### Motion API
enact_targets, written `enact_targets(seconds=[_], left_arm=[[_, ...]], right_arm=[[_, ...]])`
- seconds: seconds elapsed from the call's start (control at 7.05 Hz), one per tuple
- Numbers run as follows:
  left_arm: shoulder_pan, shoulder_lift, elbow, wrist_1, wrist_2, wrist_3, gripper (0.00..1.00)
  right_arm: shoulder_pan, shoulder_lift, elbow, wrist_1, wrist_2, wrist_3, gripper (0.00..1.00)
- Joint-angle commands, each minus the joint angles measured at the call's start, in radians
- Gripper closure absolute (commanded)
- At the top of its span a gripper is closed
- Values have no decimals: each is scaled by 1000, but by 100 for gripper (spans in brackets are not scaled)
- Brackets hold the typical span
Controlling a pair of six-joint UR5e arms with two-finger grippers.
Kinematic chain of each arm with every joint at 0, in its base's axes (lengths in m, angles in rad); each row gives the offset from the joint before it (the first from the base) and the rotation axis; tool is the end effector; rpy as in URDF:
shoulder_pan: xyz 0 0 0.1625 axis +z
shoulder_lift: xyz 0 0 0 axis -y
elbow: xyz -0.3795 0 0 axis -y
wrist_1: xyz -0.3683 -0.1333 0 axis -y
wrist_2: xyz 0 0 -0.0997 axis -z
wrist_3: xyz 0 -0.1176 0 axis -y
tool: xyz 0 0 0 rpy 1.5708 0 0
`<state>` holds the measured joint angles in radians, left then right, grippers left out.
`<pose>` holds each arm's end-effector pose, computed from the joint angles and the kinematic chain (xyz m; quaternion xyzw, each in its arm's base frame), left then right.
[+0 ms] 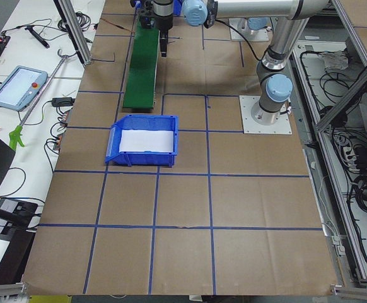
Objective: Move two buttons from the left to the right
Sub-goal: 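Lift the red button and carry it over the blue bin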
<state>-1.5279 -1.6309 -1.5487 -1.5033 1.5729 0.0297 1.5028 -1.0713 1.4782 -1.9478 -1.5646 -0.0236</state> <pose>-0.1117 -0.4992 0.4127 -0.0066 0.9999 -0.0147 0.0016 0.0919 -0.6238 0.2293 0.0222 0.9996 0.0148 0.0038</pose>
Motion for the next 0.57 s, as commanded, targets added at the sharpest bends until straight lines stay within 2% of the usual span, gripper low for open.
enact_targets(seconds=[0.0,0.28,0.43], left_arm=[[0,0,1,1,-1,-1,0],[0,-1,1,1,-1,-1,0],[0,-1,1,1,-1,-1,0]], right_arm=[[-64,-36,-54,61,-40,-123,98],[-171,-105,-71,70,-89,-316,97],[-265,-128,-85,111,-86,-390,96]])
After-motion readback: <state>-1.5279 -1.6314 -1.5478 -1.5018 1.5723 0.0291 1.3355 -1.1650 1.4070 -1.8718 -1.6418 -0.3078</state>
